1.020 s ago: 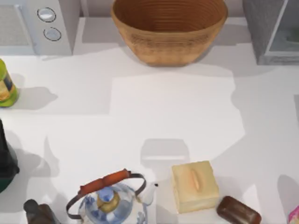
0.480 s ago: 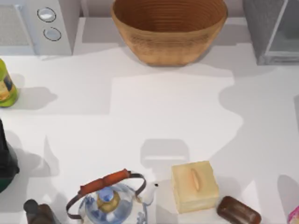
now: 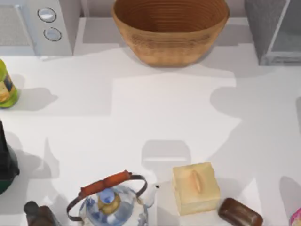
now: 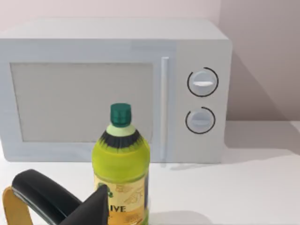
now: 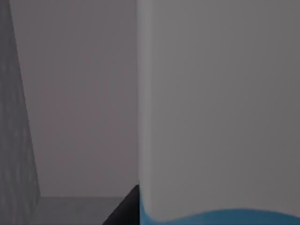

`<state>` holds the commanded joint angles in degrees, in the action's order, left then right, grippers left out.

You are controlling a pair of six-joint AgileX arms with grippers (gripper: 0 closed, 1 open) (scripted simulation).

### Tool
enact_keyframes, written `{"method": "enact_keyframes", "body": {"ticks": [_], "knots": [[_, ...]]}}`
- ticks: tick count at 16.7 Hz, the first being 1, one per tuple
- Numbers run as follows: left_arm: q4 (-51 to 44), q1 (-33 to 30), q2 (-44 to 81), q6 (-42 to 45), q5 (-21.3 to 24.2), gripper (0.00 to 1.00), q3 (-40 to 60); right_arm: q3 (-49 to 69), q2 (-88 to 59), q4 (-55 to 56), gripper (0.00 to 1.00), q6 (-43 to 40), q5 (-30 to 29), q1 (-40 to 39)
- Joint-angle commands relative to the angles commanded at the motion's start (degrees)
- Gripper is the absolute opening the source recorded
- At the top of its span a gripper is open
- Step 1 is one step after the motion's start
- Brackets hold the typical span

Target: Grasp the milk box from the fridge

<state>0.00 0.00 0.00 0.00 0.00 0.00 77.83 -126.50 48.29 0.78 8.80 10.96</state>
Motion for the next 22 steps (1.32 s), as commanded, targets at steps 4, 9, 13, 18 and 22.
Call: {"method": "enact_keyframes", "body": {"ticks": [4,9,13,18,22], "knots": [[0.0,0.0,0.0,0.0,0.0,1.00,0.0,-6.6,4.2,2.5,0.00,-0.4,0.6,0.6],[0.0,0.0,0.0,0.0,0.0,1.00,0.0,-21.7,12.6,8.0,0.00,-0.1,2.0,1.9],[0.0,0.0,0.0,0.0,0.0,1.00,0.0,-27.3,16.5,10.8,0.00,0.1,2.7,2.5],[0.0,0.0,0.0,0.0,0.0,1.00,0.0,-27.1,16.2,10.6,0.00,0.2,2.7,2.2],[0.0,0.0,0.0,0.0,0.0,1.00,0.0,-29.5,21.5,7.8,0.00,-0.1,2.1,1.4]]}}
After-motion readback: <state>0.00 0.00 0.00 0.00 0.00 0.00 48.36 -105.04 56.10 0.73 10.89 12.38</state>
